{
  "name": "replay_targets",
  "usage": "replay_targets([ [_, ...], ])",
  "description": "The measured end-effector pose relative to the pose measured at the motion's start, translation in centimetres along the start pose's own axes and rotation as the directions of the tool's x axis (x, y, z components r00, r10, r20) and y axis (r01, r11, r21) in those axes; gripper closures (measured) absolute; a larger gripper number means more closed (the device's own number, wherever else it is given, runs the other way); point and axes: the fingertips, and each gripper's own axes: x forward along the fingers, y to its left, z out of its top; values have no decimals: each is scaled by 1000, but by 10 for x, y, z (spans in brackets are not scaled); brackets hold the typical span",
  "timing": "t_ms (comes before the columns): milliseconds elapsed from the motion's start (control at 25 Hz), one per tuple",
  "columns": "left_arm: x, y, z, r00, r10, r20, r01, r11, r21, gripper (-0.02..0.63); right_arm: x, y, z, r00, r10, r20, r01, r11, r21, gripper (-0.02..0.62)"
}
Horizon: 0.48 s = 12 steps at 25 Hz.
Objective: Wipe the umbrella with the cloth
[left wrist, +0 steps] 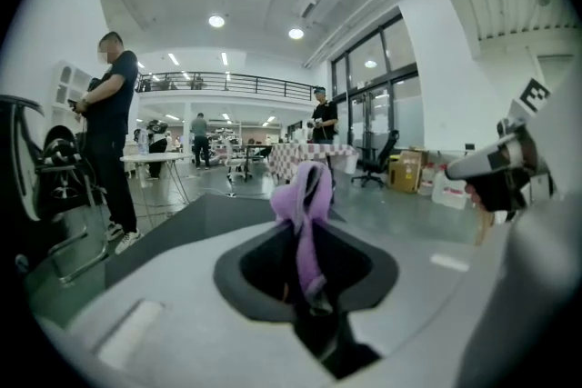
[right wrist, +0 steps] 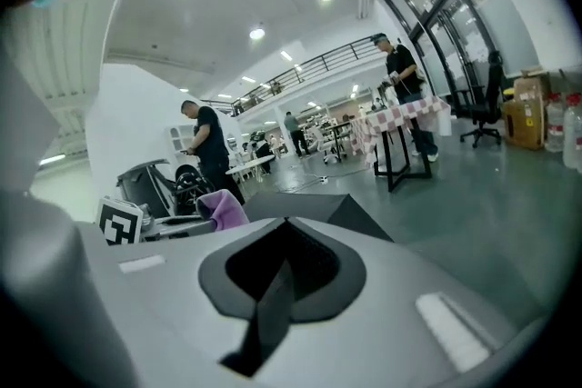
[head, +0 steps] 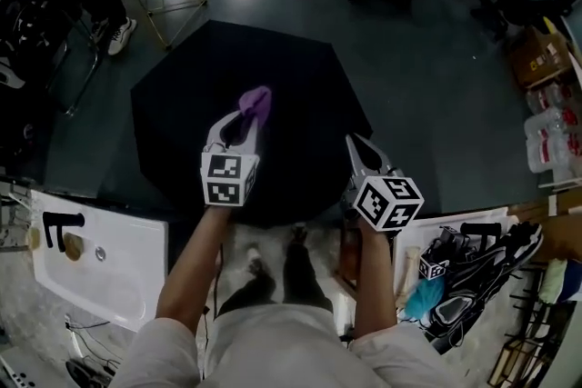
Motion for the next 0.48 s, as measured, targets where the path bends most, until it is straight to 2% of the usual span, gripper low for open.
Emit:
replay_targets([
  [200, -63, 19, 19, 996, 65, 59, -68, 996, 50, 535, -19, 55, 20, 999, 40, 26, -36, 989, -142, 591],
  [480, -137, 29, 57, 984, 110, 140, -120, 991, 59, 535, -52, 122, 38, 991, 121, 58, -107, 974, -200, 590],
])
